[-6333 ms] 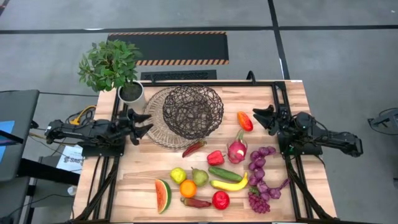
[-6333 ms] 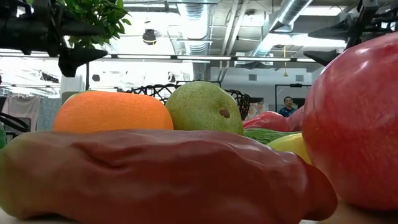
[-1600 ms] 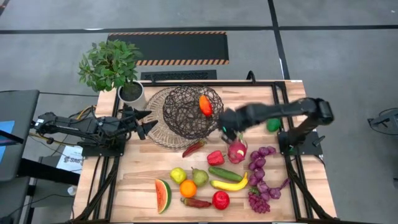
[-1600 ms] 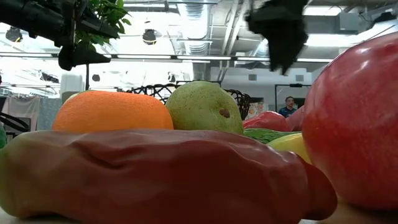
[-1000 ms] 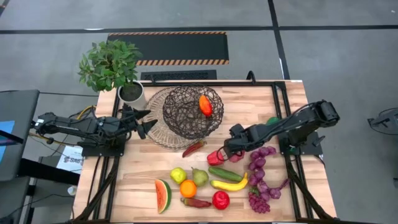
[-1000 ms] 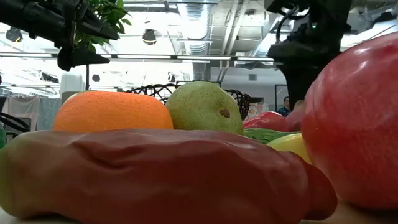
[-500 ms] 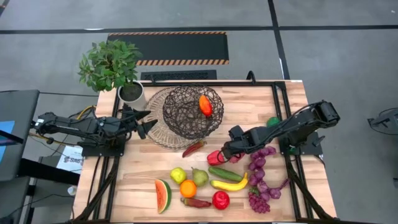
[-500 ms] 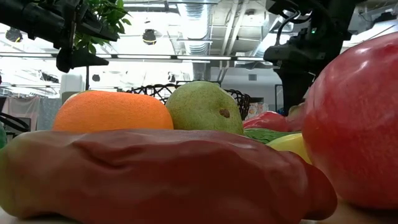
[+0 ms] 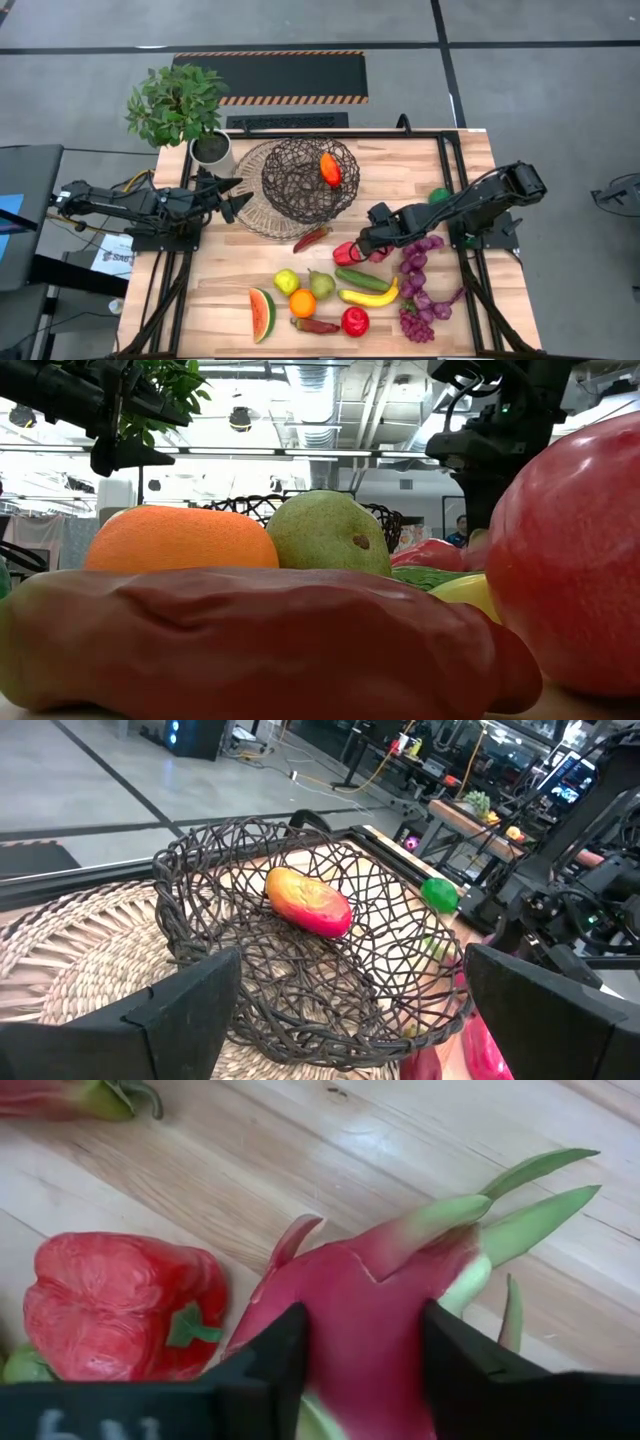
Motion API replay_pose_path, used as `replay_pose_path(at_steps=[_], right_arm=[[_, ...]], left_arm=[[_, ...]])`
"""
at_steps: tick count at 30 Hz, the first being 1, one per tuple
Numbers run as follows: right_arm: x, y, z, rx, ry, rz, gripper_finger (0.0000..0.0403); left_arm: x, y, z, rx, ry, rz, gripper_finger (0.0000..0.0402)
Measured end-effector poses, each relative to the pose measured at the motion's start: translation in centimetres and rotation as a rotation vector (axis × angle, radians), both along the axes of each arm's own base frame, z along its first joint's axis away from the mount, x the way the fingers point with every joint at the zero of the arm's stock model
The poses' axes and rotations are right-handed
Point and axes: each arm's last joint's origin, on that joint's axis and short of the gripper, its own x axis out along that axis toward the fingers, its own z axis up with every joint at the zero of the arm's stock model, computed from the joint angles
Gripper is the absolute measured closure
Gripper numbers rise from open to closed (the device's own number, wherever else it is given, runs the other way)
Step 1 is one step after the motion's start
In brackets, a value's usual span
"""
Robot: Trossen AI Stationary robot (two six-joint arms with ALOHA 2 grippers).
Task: Build produce basket
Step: Put the dragon fruit into the wire basket
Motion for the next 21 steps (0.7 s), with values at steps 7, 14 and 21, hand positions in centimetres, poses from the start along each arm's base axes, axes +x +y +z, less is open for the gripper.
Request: replay_pose_path(at_steps=[7, 14, 21], right_arm=[[0.0, 0.0, 0.7, -0.015, -0.012, 0.012, 0.0303], [-0.7, -0.6, 3.8, -0.098, 0.008, 0.013, 0.0314], [-1.7, -1.4, 7.5, -0.197, -0.029, 0.006, 0.0315]], left_arm=[[0.0, 0.0, 0.0, 0.002, 0.001, -0.001, 0.0034], [0.0, 0.0, 0.0, 0.003, 0.005, -0.001, 0.0034], [0.0, 0.0, -0.1, 0.002, 0.007, 0.0, 0.0034]])
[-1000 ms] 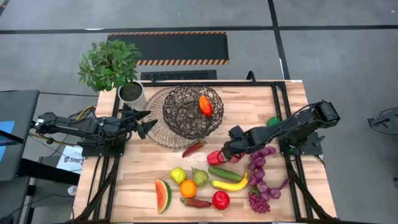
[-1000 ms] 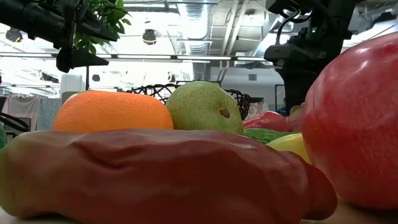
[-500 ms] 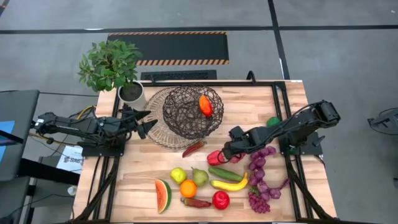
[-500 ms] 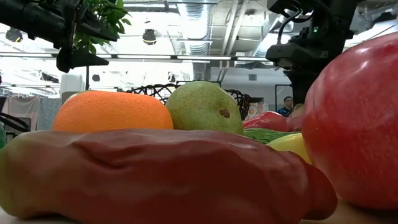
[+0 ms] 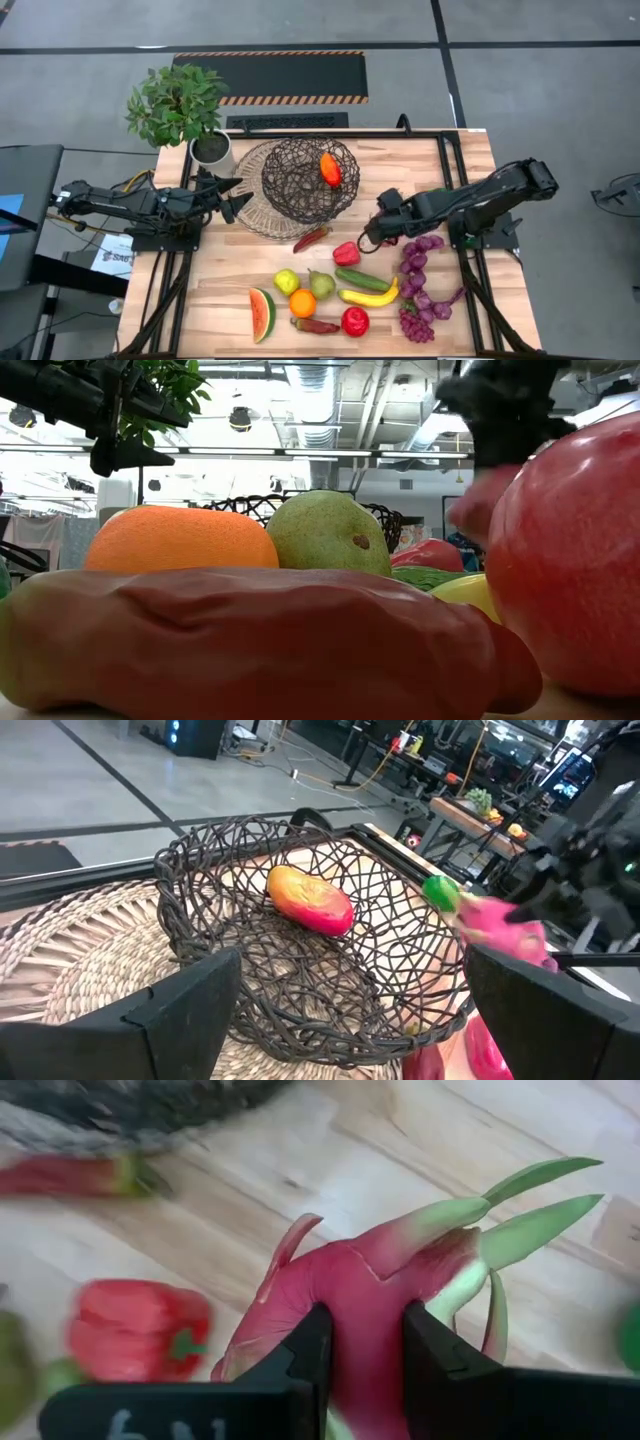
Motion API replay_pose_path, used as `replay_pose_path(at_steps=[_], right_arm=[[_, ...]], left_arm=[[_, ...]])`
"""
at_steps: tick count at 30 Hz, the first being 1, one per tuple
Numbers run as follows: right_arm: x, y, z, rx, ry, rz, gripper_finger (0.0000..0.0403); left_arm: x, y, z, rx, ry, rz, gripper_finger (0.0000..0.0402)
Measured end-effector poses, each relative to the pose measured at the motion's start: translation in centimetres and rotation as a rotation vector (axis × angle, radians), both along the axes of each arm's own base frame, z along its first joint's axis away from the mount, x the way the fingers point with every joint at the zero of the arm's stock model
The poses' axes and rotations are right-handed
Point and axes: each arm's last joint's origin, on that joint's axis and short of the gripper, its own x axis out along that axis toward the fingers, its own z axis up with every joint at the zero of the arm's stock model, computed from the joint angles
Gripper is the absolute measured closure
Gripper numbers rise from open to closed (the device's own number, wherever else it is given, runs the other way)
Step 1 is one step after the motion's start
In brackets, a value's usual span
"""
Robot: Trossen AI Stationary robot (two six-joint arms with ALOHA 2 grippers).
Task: Build produce basket
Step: Put the dragon fruit into the wire basket
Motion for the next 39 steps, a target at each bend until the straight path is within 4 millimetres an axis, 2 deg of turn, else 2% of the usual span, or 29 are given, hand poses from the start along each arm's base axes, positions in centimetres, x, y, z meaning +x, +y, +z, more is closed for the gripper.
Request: replay_pose_path(at_steps=[10, 16, 20, 24, 32, 39], right_arm=[[-0.8, -2.6, 6.3, -0.182, -0.159, 0.048, 0.0315], [0.8, -4.1, 9.8, -0.301, -0.278, 0.147, 0.0315], [2.9, -5.2, 10.5, -0.378, -0.372, 0.209, 0.0315], [5.5, -6.5, 10.0, -0.407, -0.424, 0.279, 0.0315], [11.8, -8.9, 5.9, -0.473, -0.444, 0.383, 0.0315], [14.6, -11.0, 2.0, -0.416, -0.435, 0.43, 0.0315]], left_arm=[[0.0, 0.0, 0.0, 0.003, 0.0, 0.009, 0.0034], [0.0, 0.0, 0.0, -0.004, 0.0, 0.012, 0.0034], [0.0, 0.0, -0.1, -0.001, 0.003, 0.019, 0.0034], [-0.1, 0.1, -0.1, -0.001, 0.005, 0.024, 0.0034], [-0.1, 0.1, -0.2, -0.016, 0.011, 0.032, 0.0034], [-0.1, 0.1, -0.2, -0.02, 0.007, 0.033, 0.0034]])
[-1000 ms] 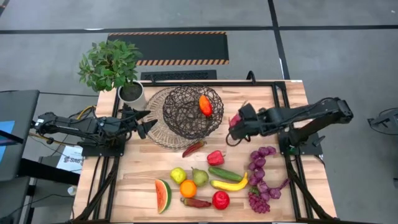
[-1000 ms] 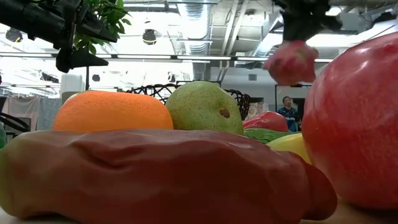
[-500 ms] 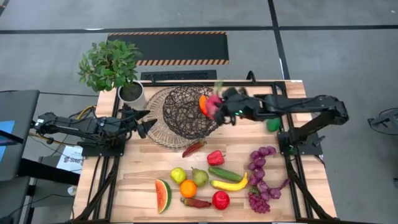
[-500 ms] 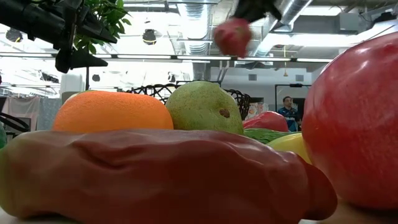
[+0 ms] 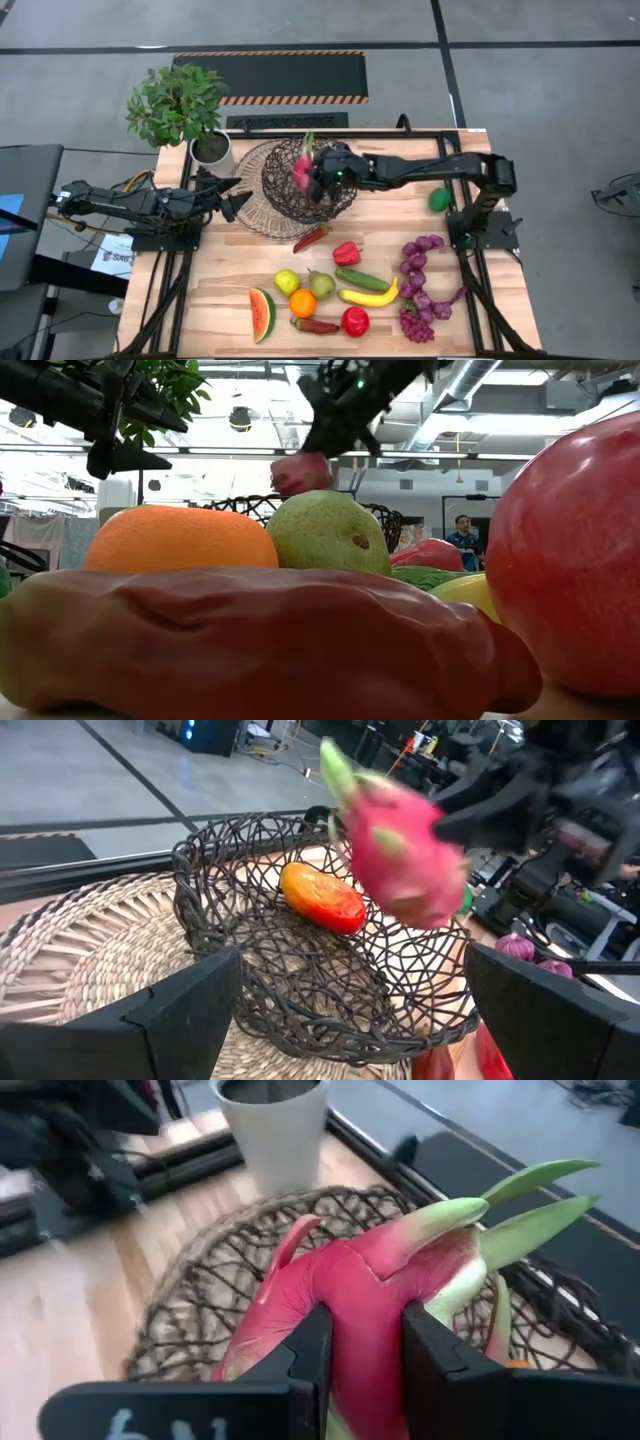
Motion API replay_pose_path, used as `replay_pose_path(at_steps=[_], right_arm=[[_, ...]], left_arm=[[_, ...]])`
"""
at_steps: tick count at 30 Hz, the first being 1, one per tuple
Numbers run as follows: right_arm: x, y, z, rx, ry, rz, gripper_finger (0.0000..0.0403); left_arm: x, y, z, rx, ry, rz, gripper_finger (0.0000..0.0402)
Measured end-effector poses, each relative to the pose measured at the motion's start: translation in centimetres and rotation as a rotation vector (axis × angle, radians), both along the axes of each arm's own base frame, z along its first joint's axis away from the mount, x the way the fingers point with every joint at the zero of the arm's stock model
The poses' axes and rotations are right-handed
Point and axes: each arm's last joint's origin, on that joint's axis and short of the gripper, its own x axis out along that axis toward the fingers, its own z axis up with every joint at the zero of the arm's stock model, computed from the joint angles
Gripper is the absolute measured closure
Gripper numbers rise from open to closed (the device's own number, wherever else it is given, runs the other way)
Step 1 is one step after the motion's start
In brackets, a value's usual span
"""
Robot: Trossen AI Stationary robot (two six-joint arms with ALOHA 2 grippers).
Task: Build produce basket
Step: Put the dragon fruit into the wire basket, then put the lime into the wire basket
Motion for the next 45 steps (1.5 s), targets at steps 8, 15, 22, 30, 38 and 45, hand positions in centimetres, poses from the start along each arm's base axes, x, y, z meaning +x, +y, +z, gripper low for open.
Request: replay_pose_path(at_steps=[8, 15, 22, 30, 38, 45], right_arm=[[1.2, -2.1, -3.6, 0.043, 0.08, -0.021, 0.0313], [1.0, -3.5, -4.3, 0.055, 0.102, -0.062, 0.0234], [0.3, -5.1, -4.6, 0.07, 0.145, -0.101, 0.0123], [-2.9, -5.2, 0.7, 0.055, 0.082, -0.101, 0.0098], [-11.5, -3.8, 5.6, 0.087, 0.281, -0.303, 0.0098], [-18.9, -2.3, 3.3, 0.202, 0.542, -0.68, 0.0098]], left_arm=[[0.0, 0.0, 0.0, -0.003, 0.001, 0.007, 0.0034], [0.0, 0.0, 0.0, -0.009, -0.002, 0.011, 0.0034], [0.0, 0.0, 0.0, -0.015, -0.012, 0.023, 0.0034], [0.0, 0.0, 0.0, -0.024, -0.014, 0.016, 0.0034], [0.0, 0.0, 0.0, -0.025, -0.014, 0.016, 0.0034], [0.0, 0.0, 0.0, -0.022, -0.015, 0.024, 0.0034]])
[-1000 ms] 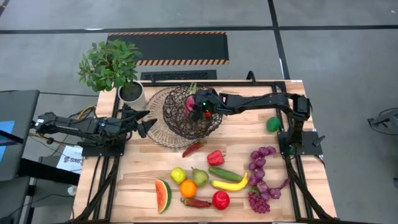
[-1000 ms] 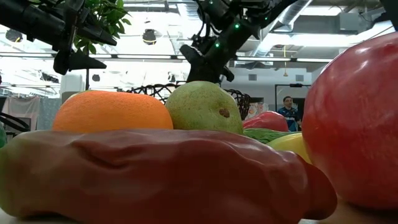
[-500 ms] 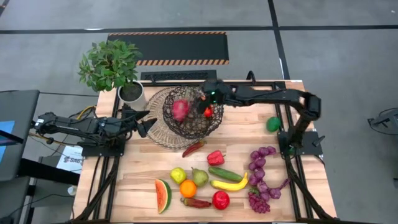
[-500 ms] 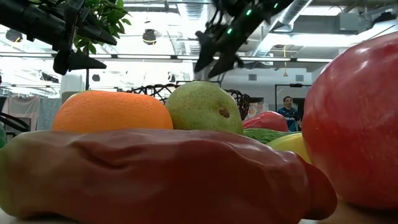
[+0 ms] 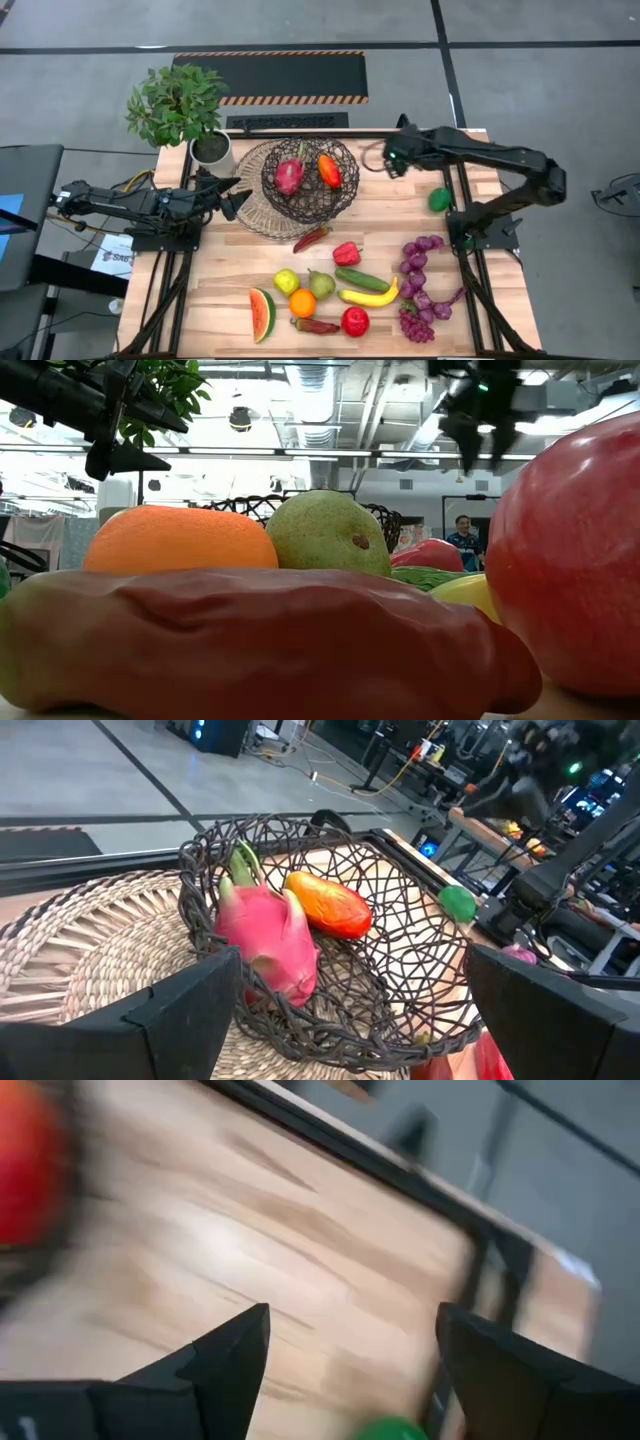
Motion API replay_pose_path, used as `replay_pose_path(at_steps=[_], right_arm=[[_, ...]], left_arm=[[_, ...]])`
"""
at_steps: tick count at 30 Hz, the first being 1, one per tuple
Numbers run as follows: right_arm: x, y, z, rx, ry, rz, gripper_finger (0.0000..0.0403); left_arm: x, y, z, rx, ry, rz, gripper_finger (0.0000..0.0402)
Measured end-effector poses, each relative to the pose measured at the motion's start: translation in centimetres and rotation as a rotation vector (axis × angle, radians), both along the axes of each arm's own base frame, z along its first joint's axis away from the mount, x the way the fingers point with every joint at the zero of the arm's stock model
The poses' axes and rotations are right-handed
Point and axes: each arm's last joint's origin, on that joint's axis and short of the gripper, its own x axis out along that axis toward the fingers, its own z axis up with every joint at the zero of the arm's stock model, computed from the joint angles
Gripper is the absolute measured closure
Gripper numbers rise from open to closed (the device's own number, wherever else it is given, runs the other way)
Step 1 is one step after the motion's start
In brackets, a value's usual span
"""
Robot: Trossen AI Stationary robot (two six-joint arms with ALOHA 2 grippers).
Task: Build produce basket
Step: Put the lime into the wire basket
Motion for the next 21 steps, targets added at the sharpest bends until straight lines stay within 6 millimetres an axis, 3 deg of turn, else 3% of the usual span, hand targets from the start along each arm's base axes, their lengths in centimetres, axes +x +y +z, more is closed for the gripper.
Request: replay_pose_path(at_steps=[9, 21], right_arm=[[-4.5, 1.9, -7.2, 0.066, -0.038, -0.342, 0.0098], [-5.4, 3.7, -13.2, 0.101, 0.02, -0.594, 0.0098]], left_arm=[[0.0, 0.0, 0.0, 0.003, 0.0, 0.008, 0.0034], [0.0, 0.0, 0.0, -0.001, -0.001, 0.009, 0.0034]])
